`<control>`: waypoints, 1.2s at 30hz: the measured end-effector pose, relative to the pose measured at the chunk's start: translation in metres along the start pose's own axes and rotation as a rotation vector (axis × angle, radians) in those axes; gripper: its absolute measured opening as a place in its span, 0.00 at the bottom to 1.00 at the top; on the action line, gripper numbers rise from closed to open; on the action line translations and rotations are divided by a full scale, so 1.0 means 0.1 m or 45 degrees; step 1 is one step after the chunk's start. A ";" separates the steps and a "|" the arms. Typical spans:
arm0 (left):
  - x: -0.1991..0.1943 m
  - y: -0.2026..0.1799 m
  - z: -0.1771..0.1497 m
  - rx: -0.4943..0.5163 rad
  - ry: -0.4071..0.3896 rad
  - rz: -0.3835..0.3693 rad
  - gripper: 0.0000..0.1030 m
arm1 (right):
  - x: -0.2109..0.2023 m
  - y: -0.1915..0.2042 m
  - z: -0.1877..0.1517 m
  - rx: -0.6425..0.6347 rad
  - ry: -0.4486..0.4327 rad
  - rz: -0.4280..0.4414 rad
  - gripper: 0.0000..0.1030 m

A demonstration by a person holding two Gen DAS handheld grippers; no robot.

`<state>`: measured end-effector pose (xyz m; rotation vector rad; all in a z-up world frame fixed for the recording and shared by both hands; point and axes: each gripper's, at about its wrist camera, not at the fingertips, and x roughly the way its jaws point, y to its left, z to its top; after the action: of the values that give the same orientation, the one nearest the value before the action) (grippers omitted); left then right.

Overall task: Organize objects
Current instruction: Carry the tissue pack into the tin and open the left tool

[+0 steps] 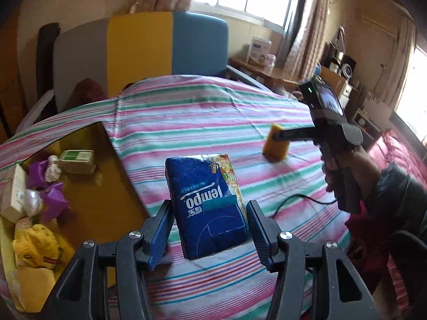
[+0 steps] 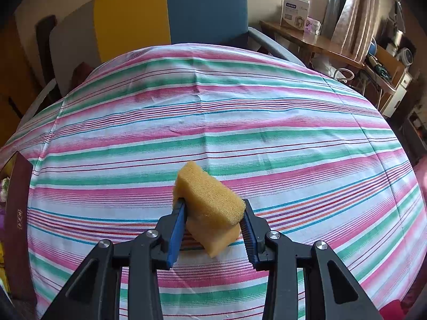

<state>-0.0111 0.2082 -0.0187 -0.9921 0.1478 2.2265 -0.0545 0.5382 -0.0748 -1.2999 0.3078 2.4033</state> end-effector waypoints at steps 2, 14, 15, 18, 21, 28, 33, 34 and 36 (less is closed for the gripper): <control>-0.11 0.24 0.04 -0.082 -0.015 0.005 0.54 | -0.01 0.01 -0.01 0.002 0.001 0.000 0.38; -0.10 1.61 -0.19 -0.366 0.096 0.270 0.54 | 0.00 0.02 0.00 -0.006 0.003 -0.003 0.39; -0.03 1.64 -0.21 -0.378 0.113 0.275 0.54 | 0.00 0.02 0.00 -0.007 0.003 -0.004 0.39; 0.16 1.69 -0.23 -0.371 0.157 0.315 0.55 | 0.00 0.02 0.00 -0.005 0.004 -0.004 0.39; 0.33 1.73 -0.25 -0.386 0.215 0.352 0.56 | 0.00 0.03 0.00 -0.004 0.004 -0.005 0.39; 0.18 1.74 -0.28 -0.391 0.179 0.393 0.65 | 0.00 0.03 0.00 -0.004 0.004 -0.005 0.39; -0.14 1.68 -0.31 -0.381 0.098 0.438 0.65 | -0.03 0.04 0.00 -0.008 -0.010 -0.011 0.39; -0.19 1.68 -0.30 -0.377 0.086 0.449 0.65 | -0.04 0.05 0.00 -0.013 -0.013 -0.013 0.39; -0.31 1.67 -0.32 -0.361 0.061 0.475 0.65 | -0.05 0.06 0.00 -0.005 -0.006 0.003 0.39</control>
<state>-0.0819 0.0532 -0.0469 -1.2545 0.0399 2.6160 -0.0548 0.5318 -0.0709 -1.2962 0.3034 2.4096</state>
